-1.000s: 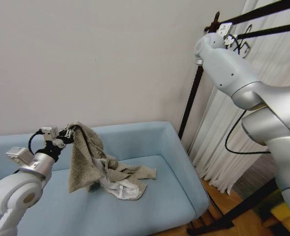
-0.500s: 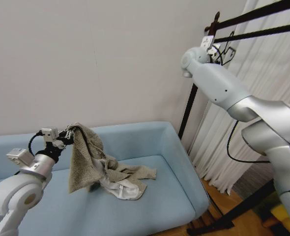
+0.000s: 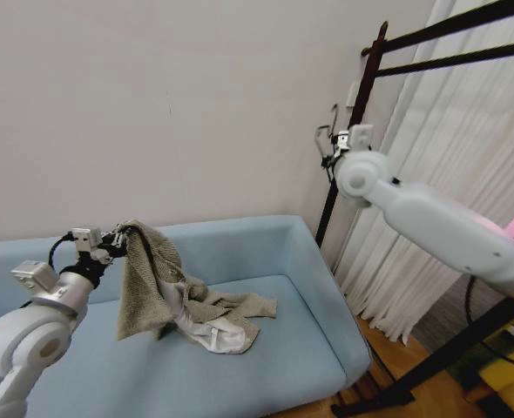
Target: Pick up the clothes from the sofa and hang them on the clothes hanger.
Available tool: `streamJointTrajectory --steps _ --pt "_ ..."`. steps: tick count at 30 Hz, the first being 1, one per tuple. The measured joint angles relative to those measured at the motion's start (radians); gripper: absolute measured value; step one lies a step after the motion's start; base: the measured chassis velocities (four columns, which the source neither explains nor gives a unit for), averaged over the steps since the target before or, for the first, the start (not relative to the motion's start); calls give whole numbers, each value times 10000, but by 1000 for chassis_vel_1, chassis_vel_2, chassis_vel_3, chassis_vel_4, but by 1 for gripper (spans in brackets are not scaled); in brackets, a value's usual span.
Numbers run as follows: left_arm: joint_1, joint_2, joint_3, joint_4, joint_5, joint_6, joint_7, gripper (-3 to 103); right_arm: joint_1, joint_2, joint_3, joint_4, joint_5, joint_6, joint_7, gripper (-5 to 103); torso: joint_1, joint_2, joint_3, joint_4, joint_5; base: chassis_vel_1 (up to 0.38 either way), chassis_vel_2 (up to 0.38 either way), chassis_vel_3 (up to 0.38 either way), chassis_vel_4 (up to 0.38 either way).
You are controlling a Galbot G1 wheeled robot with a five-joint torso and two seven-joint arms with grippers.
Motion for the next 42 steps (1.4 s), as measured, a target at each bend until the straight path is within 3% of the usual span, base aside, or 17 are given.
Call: streamJointTrajectory --steps 2,3,5,9,14,21,22,23,25,27,29,34,42 --pt "-4 392 2 61 -619 0 -168 2 -1152 -397 664 636 -462 -47 -1471 2 -1 0 0 -2 0 0 0 0 0" --pt "-4 392 2 61 -619 0 -168 2 -1152 -397 664 636 -462 -47 -1471 2 -1 0 0 -2 0 0 0 0 0" --pt "-30 929 8 171 -1065 -6 -204 2 -2587 -517 1528 1302 -715 -110 -2405 2 -1 0 0 -2 6 0 0 0 0" --pt "-76 1724 25 387 -1870 -45 -125 2 -4282 -547 2626 2284 -820 -262 -3469 2 1 0 2 3 -1 0 0 0 0" --pt "-205 2501 28 885 -2464 -257 610 2 -6482 -719 3646 3452 -1396 -325 -5374 2 0 0 1 -2 -1 0 0 0 0" --pt "-203 2817 5 1184 -2690 -472 1161 2 -7376 -716 4042 3862 -1681 -291 -6062 2 1 0 1 -3 0 0 0 0 0" --pt "-203 2967 -39 1353 -2941 -580 1500 2 -7713 -694 4133 4033 -1926 -167 -6589 2 0 0 1 -1 -1 0 0 0 0" --pt "-203 2967 -39 1353 -2941 -580 1500 2 -7713 -694 4133 4033 -1926 -167 -6589 2 0 0 1 -1 -1 0 0 0 0" --pt "-225 3157 -46 1736 -3205 -772 2225 2 -7854 -423 3846 4129 -2531 74 -7154 2 0 0 2 0 -1 0 0 0 0" --pt "-222 3226 -43 1911 -3203 -839 2613 2 -7733 -68 3518 4155 -2634 114 -7045 2 2 0 3 3 -1 0 0 0 0" --pt "-221 3239 -42 1923 -3203 -842 2634 2 -7612 126 3313 4154 -2710 120 -6899 2 2 -1 3 3 -2 0 0 0 0" --pt "-208 3264 -44 1768 -3188 -842 2543 2 -7058 674 2416 3807 -3502 277 -6517 2 2 -1 3 1 0 0 0 0 0" --pt "-215 3294 -54 1401 -3166 -810 2366 2 -6172 1172 1558 3329 -3903 526 -6074 2 2 -1 3 -2 0 0 0 0 0"
